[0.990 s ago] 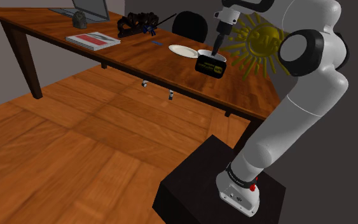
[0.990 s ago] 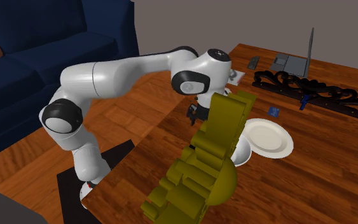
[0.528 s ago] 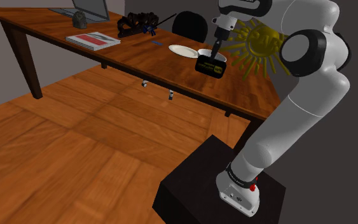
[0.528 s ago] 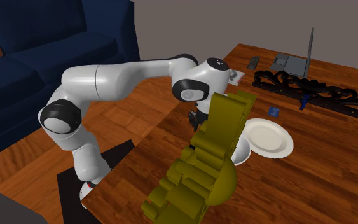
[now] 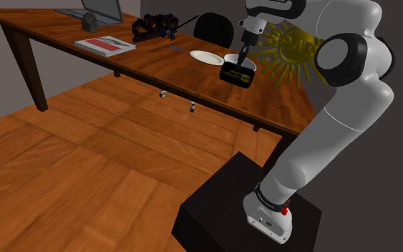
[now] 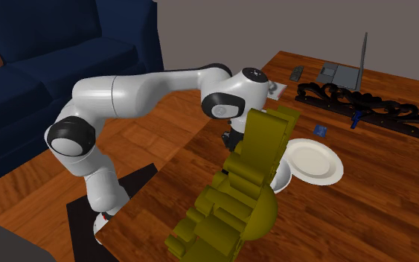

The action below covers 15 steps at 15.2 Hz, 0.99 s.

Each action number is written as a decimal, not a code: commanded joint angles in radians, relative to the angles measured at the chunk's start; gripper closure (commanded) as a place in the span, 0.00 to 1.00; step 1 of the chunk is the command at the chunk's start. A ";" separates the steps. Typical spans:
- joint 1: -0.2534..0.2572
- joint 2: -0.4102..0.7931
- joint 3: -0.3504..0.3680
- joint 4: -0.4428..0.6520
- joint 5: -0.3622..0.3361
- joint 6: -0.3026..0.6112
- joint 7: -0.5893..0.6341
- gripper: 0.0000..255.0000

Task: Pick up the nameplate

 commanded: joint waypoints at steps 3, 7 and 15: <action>-0.001 0.002 -0.001 0.029 0.000 -0.028 0.000 1.00; -0.003 0.019 -0.004 0.101 0.007 -0.086 -0.003 1.00; -0.011 0.068 -0.013 0.267 0.028 -0.208 -0.013 1.00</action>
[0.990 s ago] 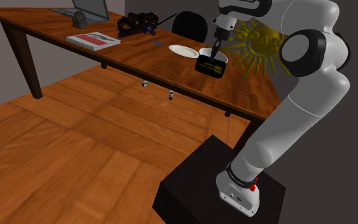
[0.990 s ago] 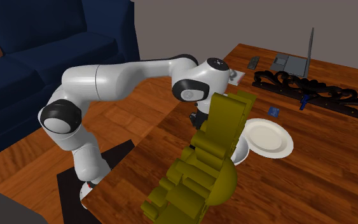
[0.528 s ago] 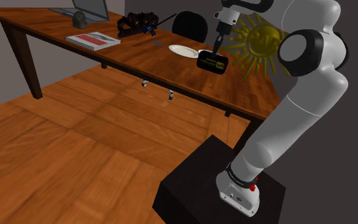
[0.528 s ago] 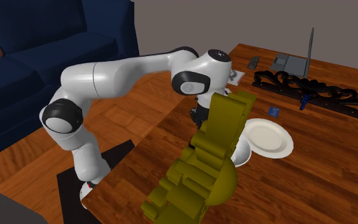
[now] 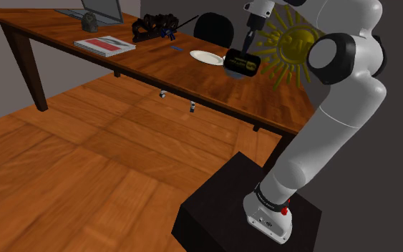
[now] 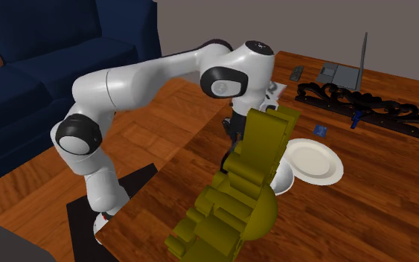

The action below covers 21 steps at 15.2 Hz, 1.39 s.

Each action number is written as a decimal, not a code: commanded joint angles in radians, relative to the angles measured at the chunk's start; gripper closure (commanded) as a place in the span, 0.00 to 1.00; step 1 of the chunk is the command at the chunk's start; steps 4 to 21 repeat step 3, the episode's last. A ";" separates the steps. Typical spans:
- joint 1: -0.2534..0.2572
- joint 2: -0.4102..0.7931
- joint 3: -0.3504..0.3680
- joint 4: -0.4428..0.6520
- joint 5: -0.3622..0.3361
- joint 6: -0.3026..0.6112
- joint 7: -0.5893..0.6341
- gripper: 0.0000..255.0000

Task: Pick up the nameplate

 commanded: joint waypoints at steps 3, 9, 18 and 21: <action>-0.005 0.019 -0.004 0.055 0.009 -0.039 -0.005 1.00; -0.005 0.019 -0.004 0.055 0.009 -0.039 -0.005 1.00; -0.005 0.019 -0.004 0.055 0.009 -0.039 -0.005 1.00; -0.005 0.019 -0.004 0.055 0.009 -0.039 -0.005 1.00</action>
